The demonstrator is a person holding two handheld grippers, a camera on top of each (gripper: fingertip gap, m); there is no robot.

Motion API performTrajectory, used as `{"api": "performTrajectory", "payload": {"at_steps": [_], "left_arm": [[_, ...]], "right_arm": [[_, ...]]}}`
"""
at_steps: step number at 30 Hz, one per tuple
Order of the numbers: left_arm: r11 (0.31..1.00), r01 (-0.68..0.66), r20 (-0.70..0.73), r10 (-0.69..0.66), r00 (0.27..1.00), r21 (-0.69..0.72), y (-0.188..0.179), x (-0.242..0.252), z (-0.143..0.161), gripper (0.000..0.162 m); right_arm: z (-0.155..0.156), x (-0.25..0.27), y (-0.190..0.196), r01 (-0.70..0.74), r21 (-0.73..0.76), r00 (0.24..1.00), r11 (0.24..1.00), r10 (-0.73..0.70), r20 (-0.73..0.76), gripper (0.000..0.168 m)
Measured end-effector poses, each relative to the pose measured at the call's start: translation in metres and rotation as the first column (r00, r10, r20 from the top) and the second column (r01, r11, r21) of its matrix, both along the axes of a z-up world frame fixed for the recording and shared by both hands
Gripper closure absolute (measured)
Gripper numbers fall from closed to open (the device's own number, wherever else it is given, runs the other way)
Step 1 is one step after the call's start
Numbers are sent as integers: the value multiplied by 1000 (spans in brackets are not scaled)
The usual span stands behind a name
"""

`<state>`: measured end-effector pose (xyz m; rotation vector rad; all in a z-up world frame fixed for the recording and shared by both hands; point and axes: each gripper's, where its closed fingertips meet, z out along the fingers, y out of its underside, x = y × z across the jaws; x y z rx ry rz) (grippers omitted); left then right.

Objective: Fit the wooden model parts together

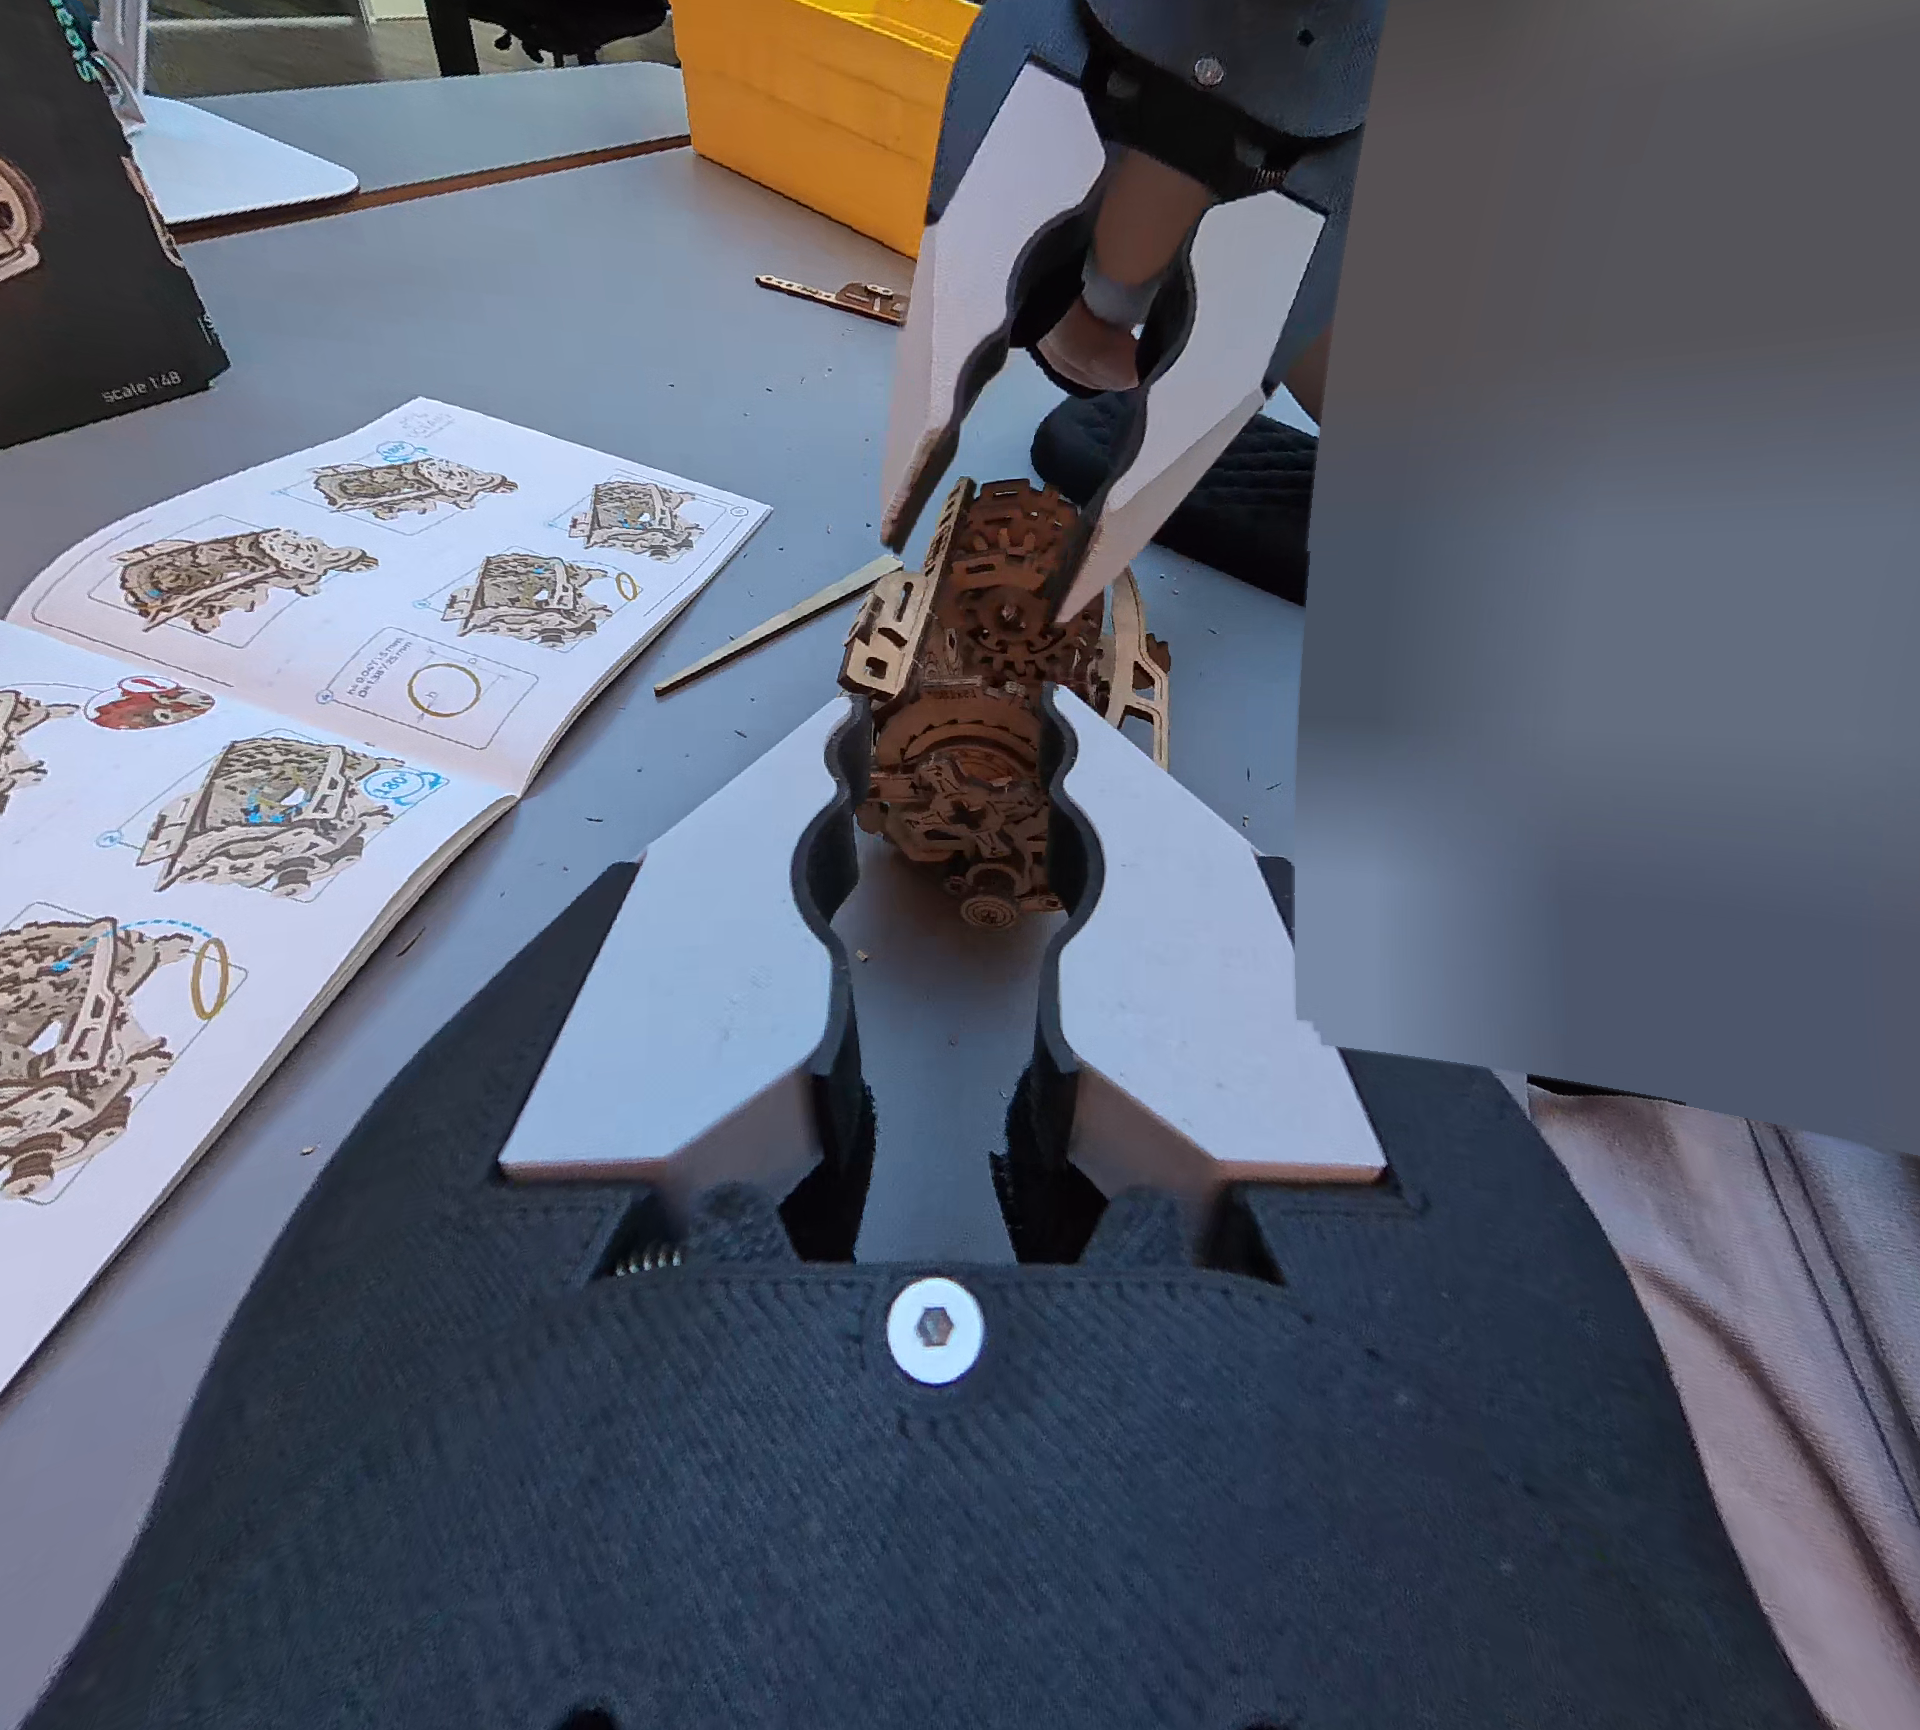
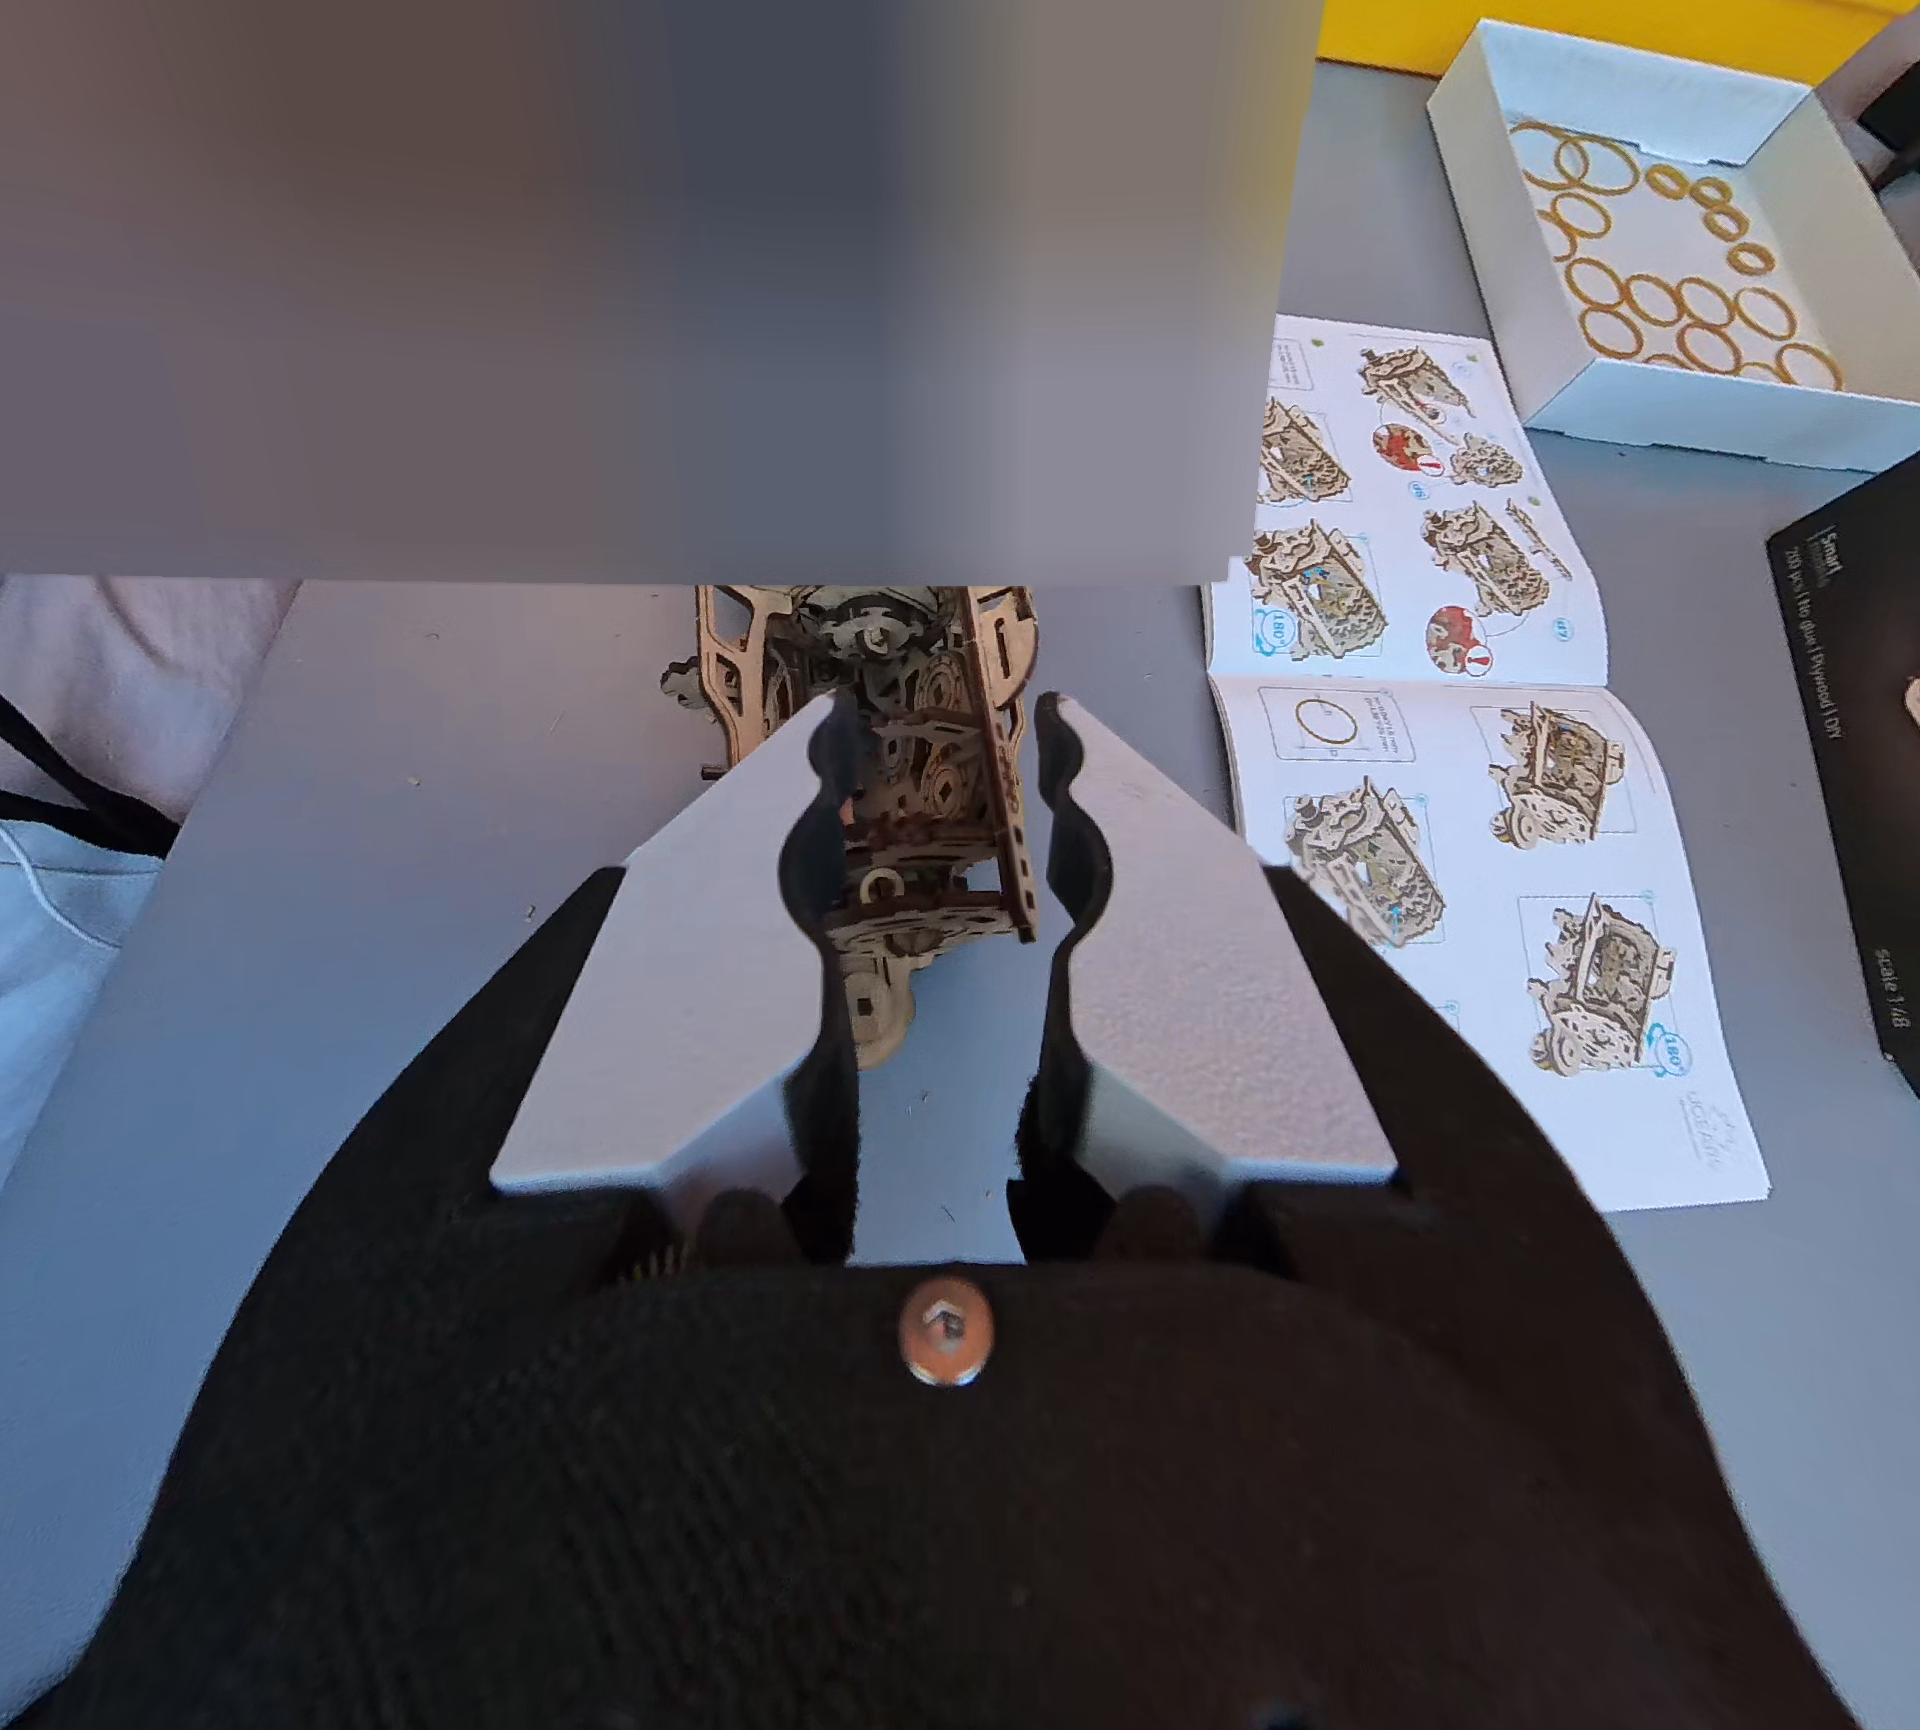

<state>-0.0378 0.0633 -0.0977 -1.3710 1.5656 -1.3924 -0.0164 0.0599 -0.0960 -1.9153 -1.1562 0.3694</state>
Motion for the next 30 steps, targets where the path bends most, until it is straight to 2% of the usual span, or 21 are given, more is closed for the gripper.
{"api": "performTrajectory", "payload": {"at_steps": [3, 14, 20, 26, 30], "left_arm": [[1000, -3, -5, 3, 1000, -12, 1, 0, 0, 133], [999, -9, -14, 8, 1000, -38, 3, 1, 0, 133], [999, -12, -16, 11, 1000, -46, 3, 1, 0, 133], [998, -12, -18, 11, 1000, -54, 3, 2, 0, 133], [996, -26, -31, 23, 999, -81, 6, 2, -1, 133]], "right_arm": [[-3, 1, 0, -2, 30, 999, 1000, 1, 47, 147], [-7, 2, 6, 8, 130, 985, 991, -31, 172, 146], [-13, 4, 4, 12, 118, 965, 993, -42, 260, 142], [-14, 4, 3, 36, 66, 956, 997, -53, 287, 143], [-14, 9, 8, 27, 106, 903, 994, -70, 424, 150]]}}
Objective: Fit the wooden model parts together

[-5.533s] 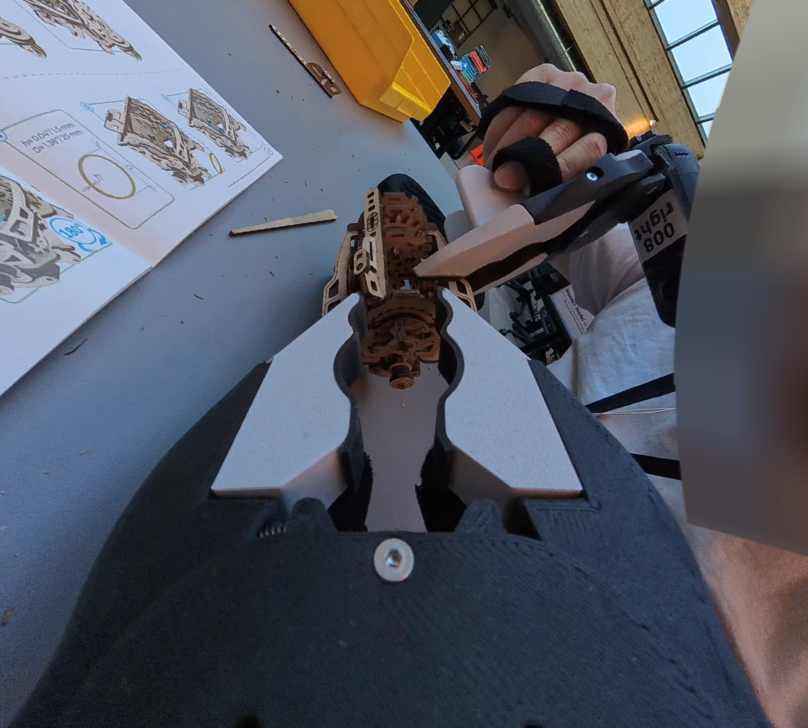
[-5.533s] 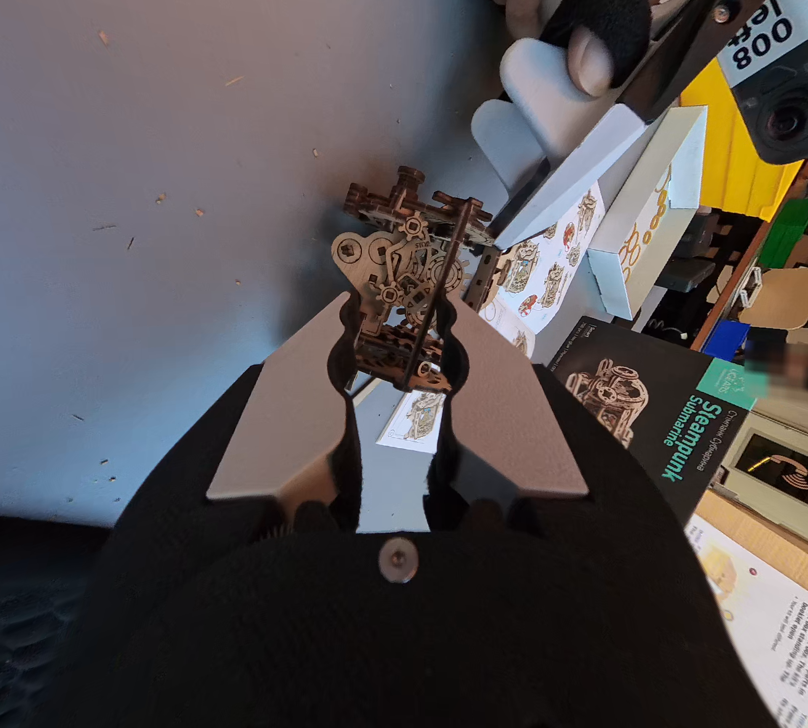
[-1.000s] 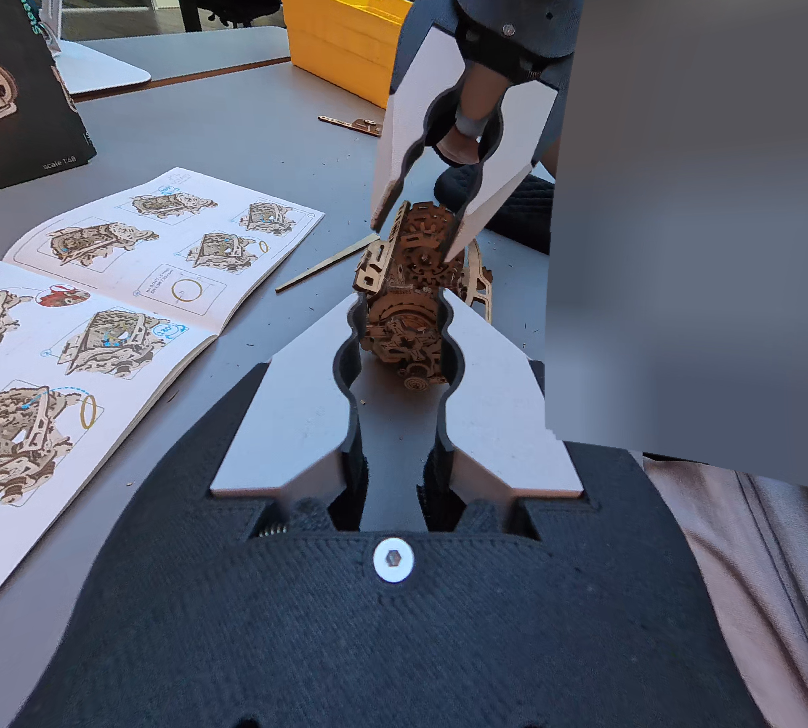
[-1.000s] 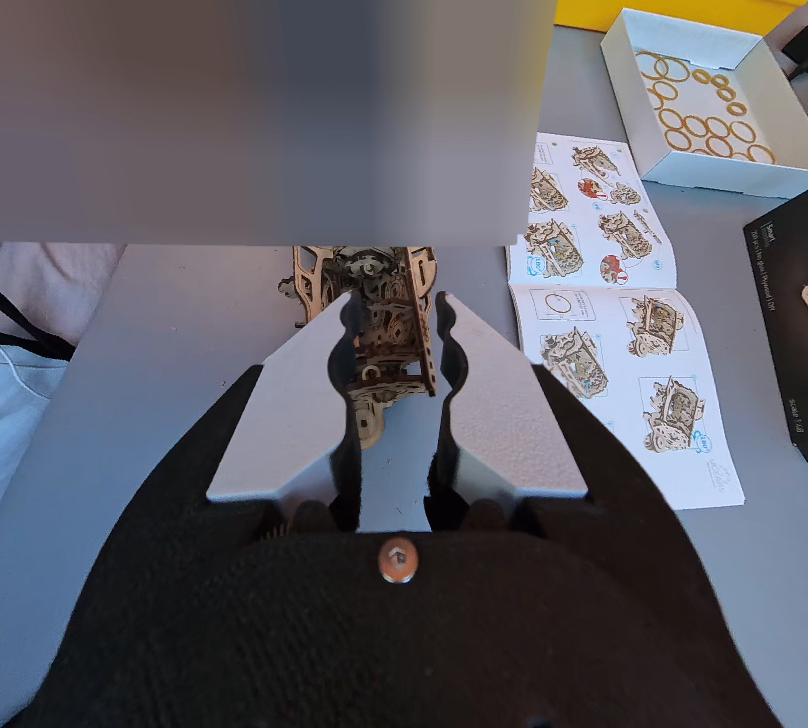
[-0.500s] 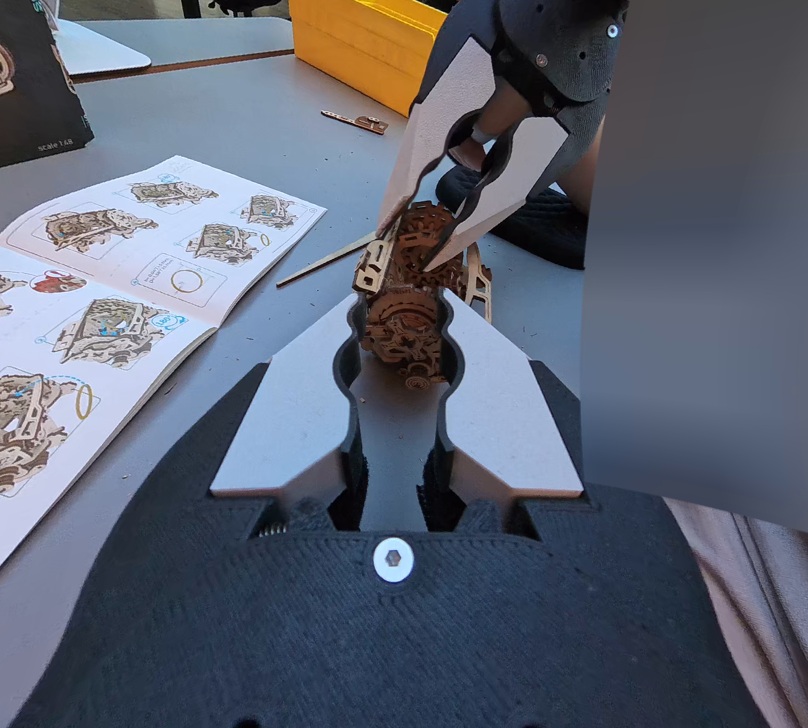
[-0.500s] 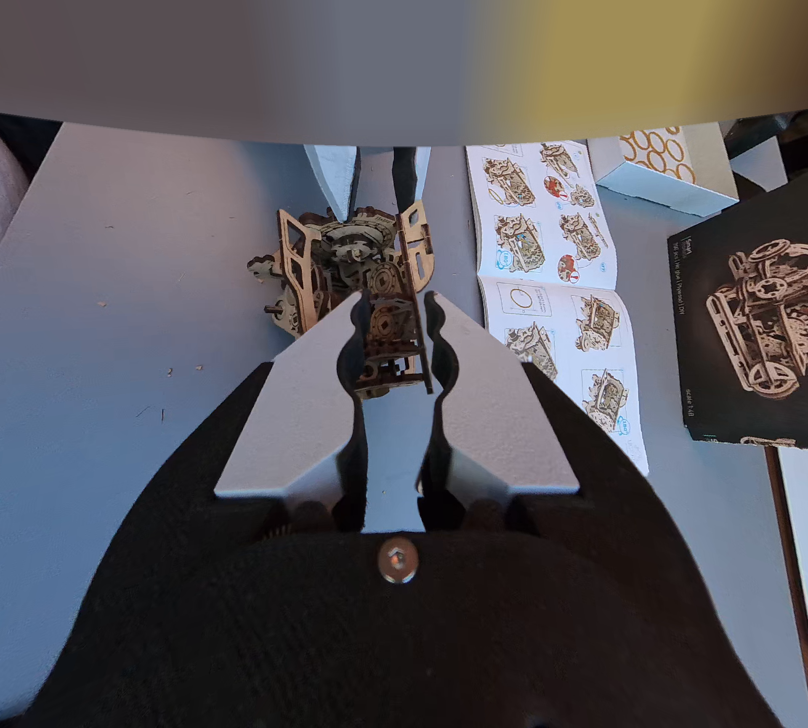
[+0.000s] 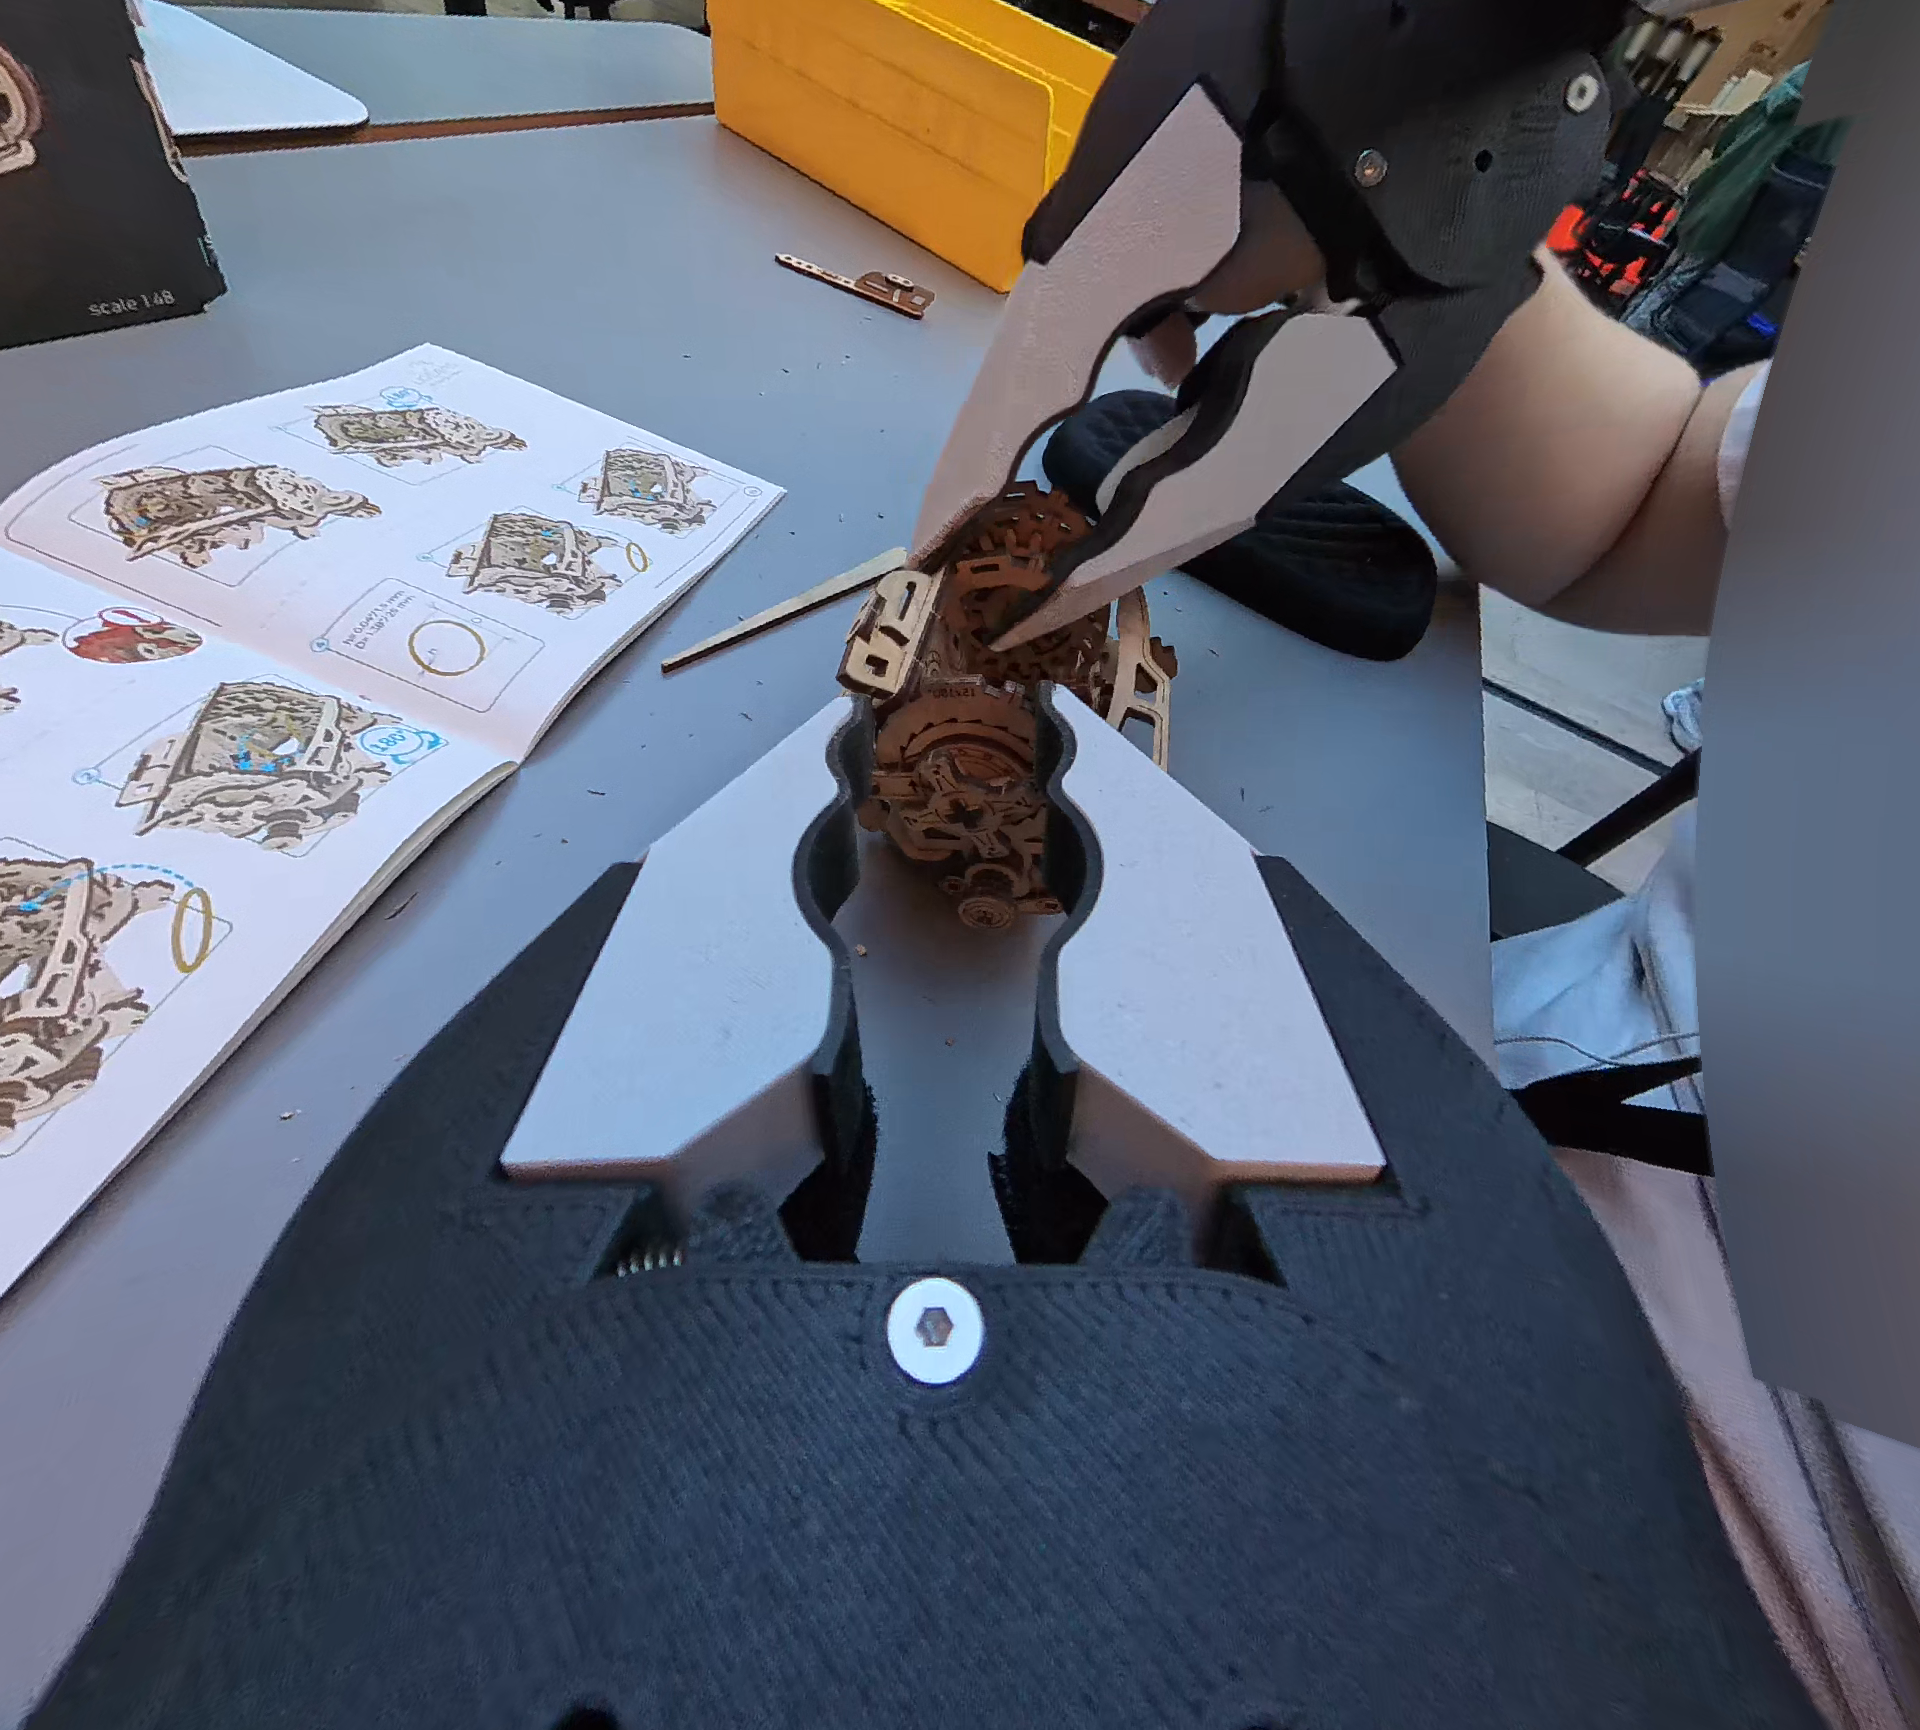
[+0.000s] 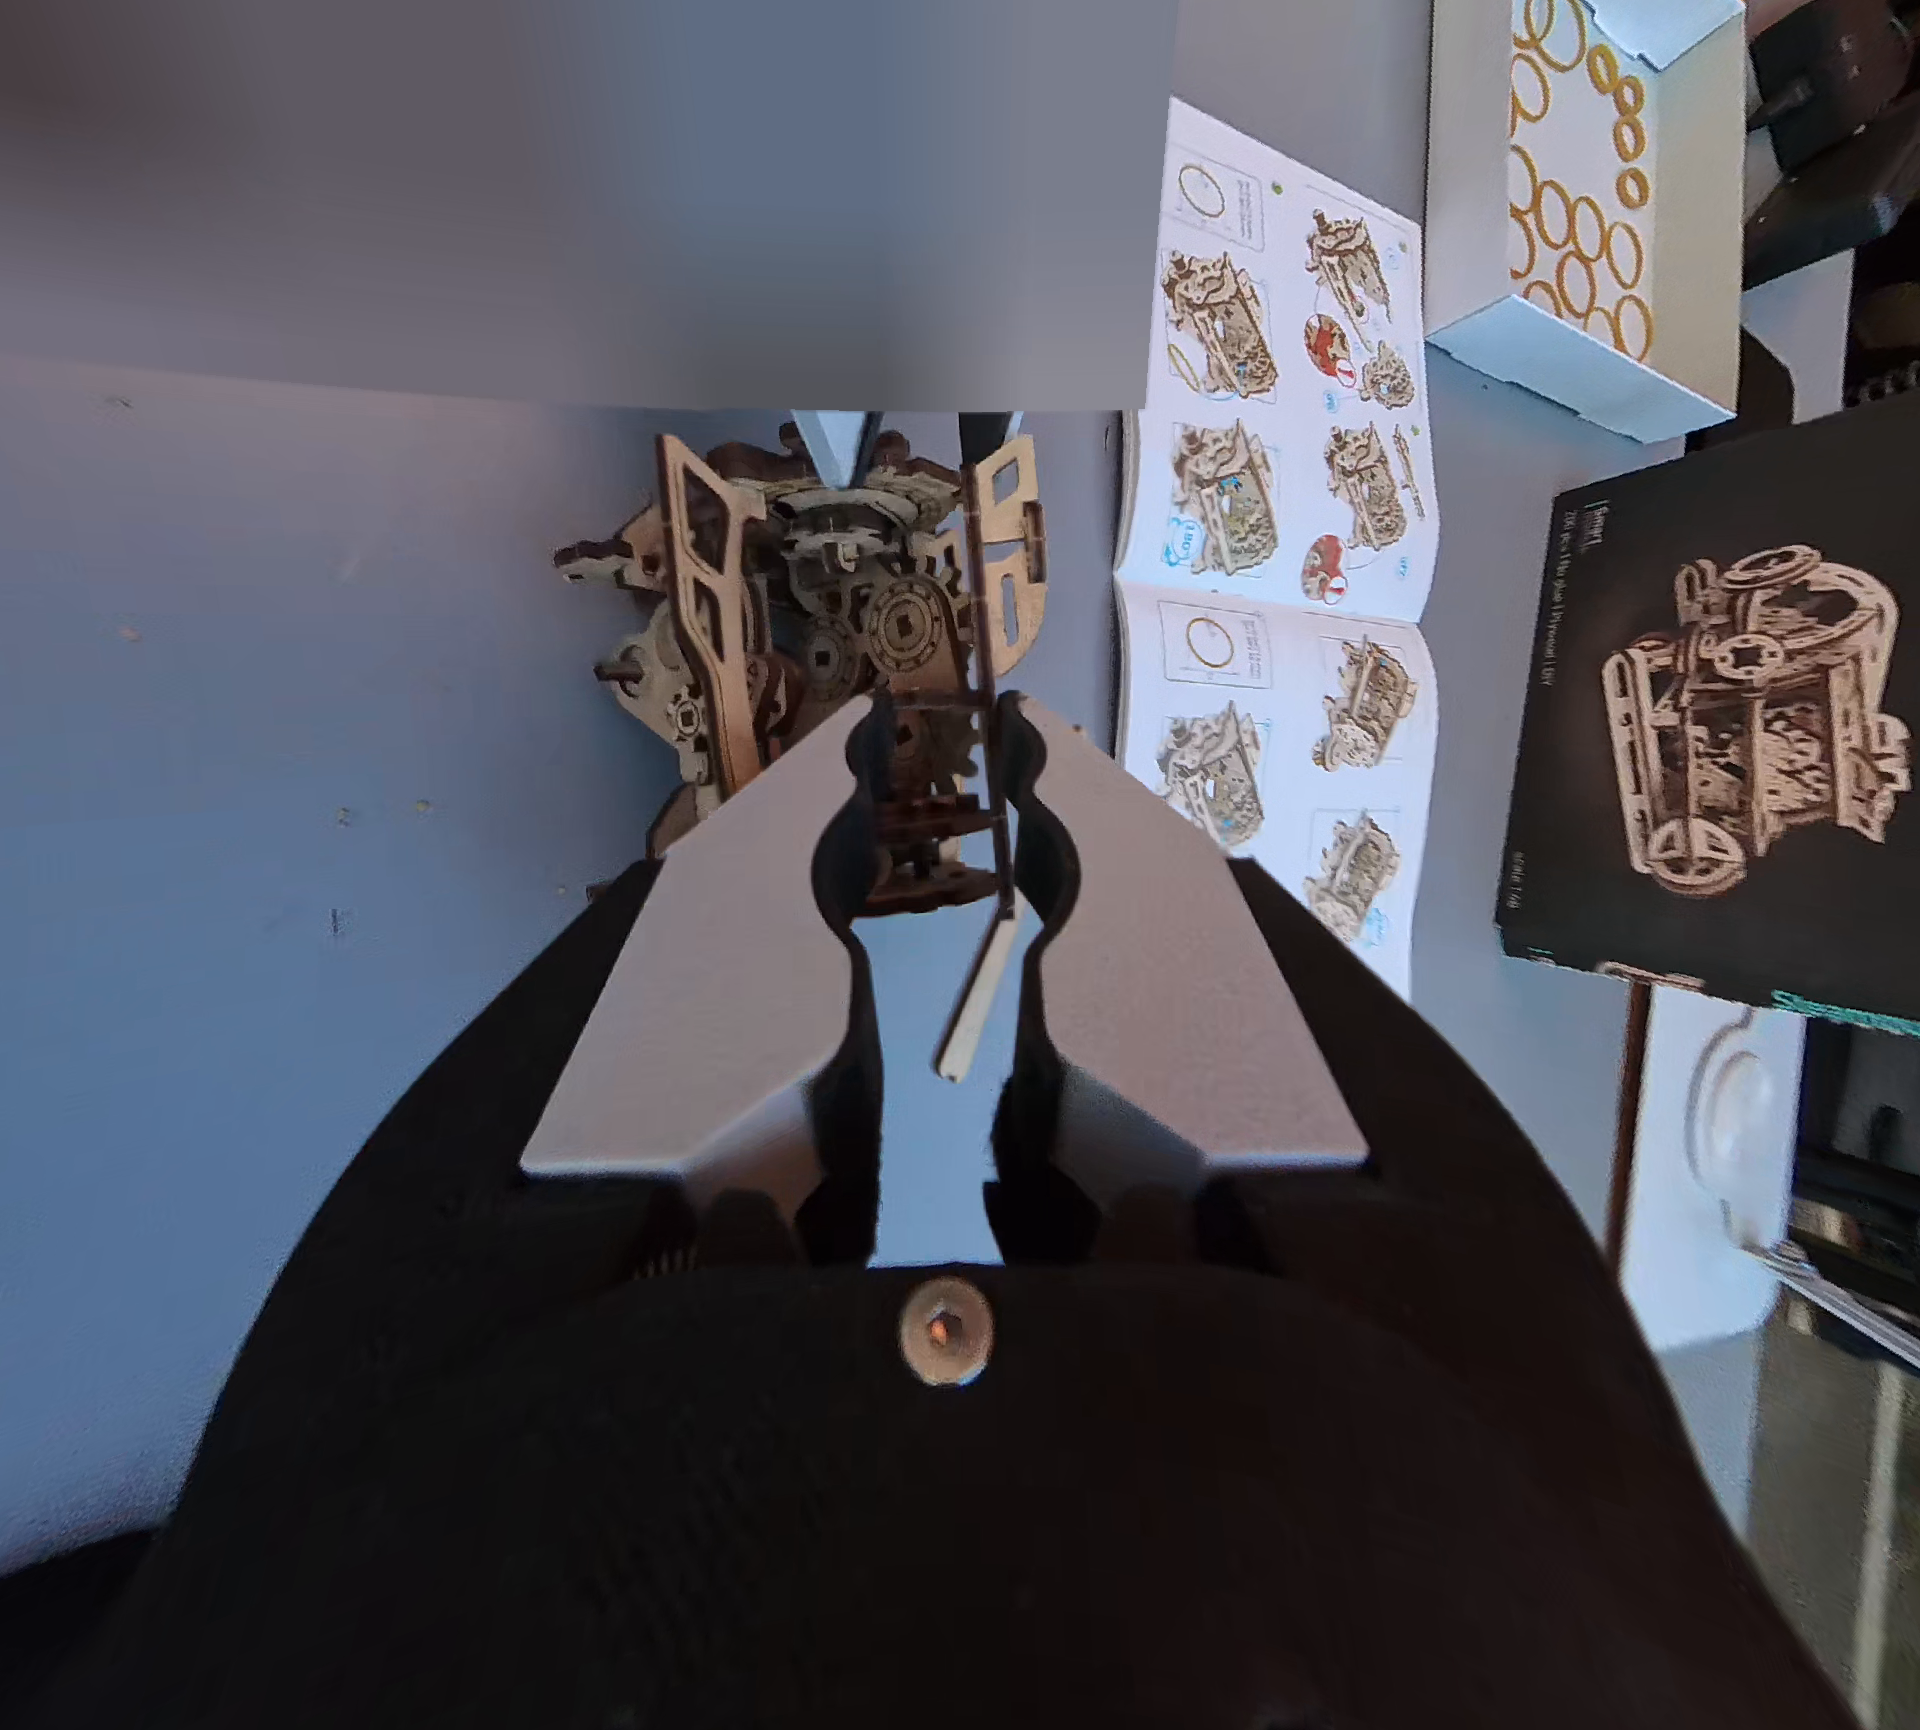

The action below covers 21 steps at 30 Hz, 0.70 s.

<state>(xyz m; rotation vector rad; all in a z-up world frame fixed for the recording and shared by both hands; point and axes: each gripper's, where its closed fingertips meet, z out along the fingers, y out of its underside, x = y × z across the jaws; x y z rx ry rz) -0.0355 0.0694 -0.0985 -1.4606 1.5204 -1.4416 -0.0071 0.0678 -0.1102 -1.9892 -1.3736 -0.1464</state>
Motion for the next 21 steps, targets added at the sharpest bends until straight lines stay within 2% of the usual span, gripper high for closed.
{"api": "performTrajectory", "payload": {"at_steps": [6, 21], "left_arm": [[998, -8, -17, 7, 1000, -55, 2, 0, -1, 133], [998, -4, -13, 3, 1000, -68, 1, -1, -1, 133]], "right_arm": [[0, 4, 3, -11, 92, 966, 996, -13, 259, 150], [-2, 3, 5, -9, 113, 944, 994, -28, 328, 153]]}}
